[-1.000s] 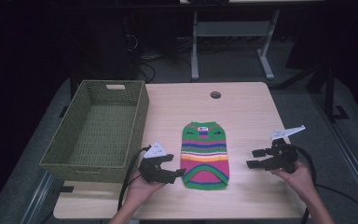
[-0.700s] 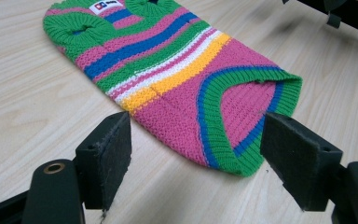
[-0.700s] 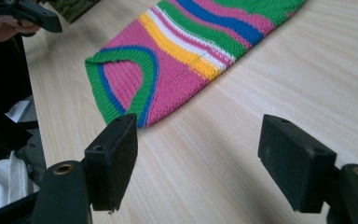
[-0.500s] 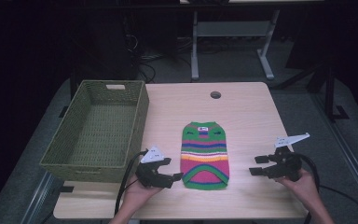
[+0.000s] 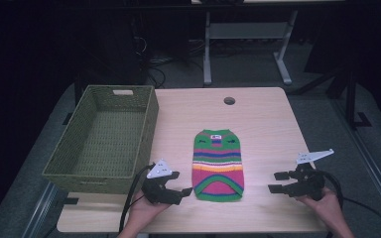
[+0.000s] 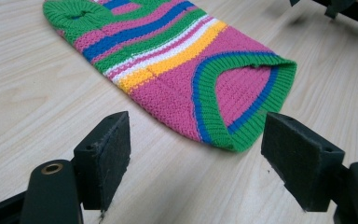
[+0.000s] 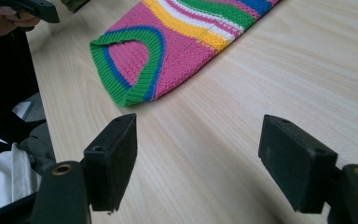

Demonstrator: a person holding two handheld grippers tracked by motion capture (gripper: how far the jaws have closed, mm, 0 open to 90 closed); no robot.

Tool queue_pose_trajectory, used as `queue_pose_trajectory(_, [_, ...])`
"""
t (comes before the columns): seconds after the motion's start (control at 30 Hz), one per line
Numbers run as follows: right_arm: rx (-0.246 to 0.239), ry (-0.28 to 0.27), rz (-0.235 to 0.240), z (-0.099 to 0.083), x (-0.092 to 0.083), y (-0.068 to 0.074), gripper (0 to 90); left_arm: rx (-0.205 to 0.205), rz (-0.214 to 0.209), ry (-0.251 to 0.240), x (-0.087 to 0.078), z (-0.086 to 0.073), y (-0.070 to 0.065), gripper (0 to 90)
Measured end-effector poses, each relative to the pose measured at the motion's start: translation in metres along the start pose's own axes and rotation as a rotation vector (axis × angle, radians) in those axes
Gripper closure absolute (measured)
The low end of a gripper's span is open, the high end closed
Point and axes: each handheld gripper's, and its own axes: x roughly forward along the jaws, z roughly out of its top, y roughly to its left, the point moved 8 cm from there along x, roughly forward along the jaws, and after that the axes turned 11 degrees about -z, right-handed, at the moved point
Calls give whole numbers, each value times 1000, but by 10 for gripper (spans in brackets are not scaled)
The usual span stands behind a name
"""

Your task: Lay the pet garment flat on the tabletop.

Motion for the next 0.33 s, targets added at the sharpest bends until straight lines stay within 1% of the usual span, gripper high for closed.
queue_pose_trajectory(0.13, [-1, -9, -2, -4, -4, 5, 272, 3, -7, -11, 0, -3, -3, 235])
queue_pose_trajectory(0.2, [2, -29, -3, -7, -6, 9, 271, -3, -15, -16, 1, -5, -5, 233])
queue_pose_trajectory(0.27, [-4, -32, -4, -10, -7, 10, 267, -3, -21, -20, 0, -6, -7, 229])
queue_pose_trajectory(0.33, [-11, -32, -18, -16, -8, 13, 265, -15, -30, -31, -1, -7, -8, 228])
